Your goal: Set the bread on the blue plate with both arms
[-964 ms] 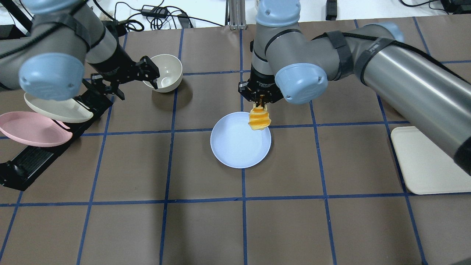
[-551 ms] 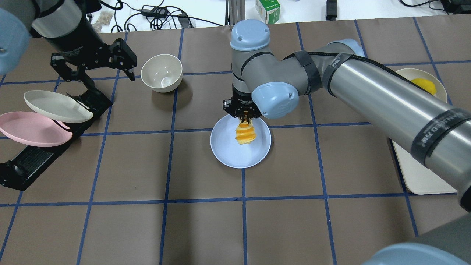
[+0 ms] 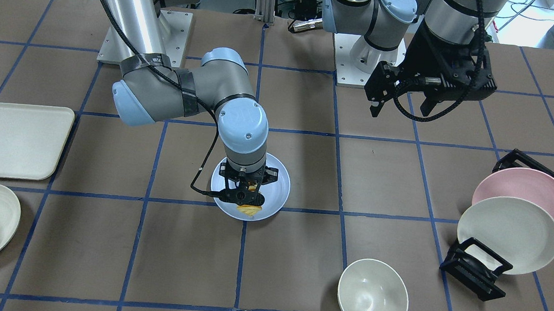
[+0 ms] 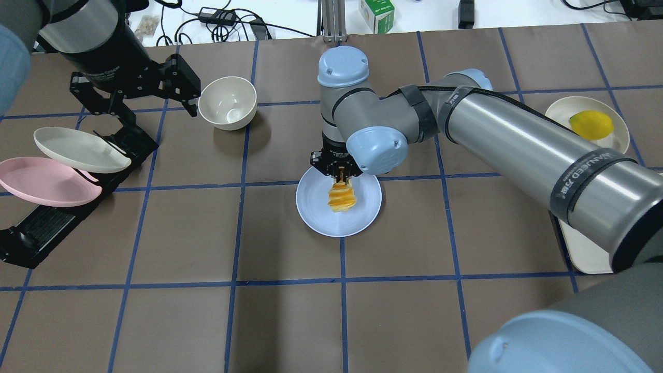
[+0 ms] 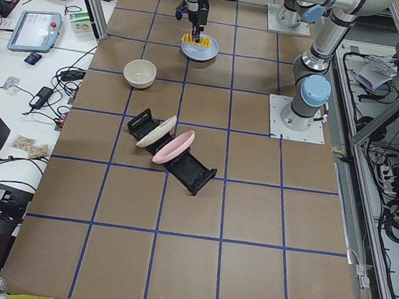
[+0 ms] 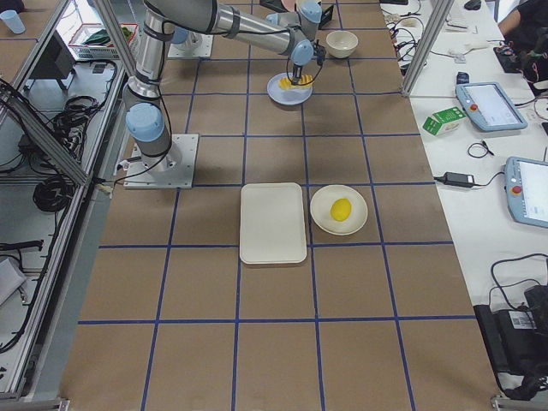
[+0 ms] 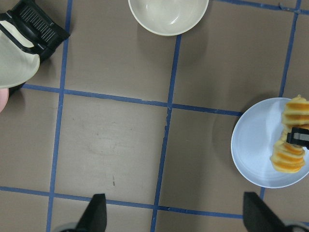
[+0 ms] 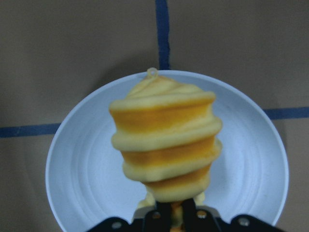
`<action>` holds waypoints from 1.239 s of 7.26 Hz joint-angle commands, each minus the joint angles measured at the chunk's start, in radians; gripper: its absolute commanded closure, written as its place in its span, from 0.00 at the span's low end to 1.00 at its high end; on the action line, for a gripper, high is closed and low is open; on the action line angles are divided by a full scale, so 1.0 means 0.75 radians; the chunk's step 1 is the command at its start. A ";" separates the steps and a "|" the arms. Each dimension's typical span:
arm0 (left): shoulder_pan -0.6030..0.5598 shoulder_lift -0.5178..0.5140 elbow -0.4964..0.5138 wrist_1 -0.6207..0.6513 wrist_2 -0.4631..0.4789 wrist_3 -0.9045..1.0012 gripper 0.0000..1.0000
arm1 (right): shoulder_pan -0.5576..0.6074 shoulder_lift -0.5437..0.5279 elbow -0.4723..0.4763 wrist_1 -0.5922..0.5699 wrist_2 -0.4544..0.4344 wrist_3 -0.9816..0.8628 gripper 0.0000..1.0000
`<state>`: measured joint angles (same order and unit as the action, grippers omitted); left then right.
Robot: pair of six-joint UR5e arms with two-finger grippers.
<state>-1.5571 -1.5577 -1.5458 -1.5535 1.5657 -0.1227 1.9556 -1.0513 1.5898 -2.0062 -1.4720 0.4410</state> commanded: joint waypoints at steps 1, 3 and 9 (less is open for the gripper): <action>-0.004 0.005 -0.019 0.032 0.009 0.008 0.00 | 0.029 0.027 0.003 -0.025 0.018 0.084 1.00; -0.004 0.015 -0.035 0.044 0.007 0.014 0.00 | 0.027 0.031 0.030 -0.025 0.018 0.093 1.00; 0.033 0.015 -0.031 0.046 0.001 0.130 0.00 | 0.023 -0.007 0.046 -0.019 -0.007 0.124 0.00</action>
<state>-1.5495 -1.5474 -1.5709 -1.5184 1.5701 -0.0813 1.9739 -1.0421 1.6272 -2.0244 -1.4780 0.5323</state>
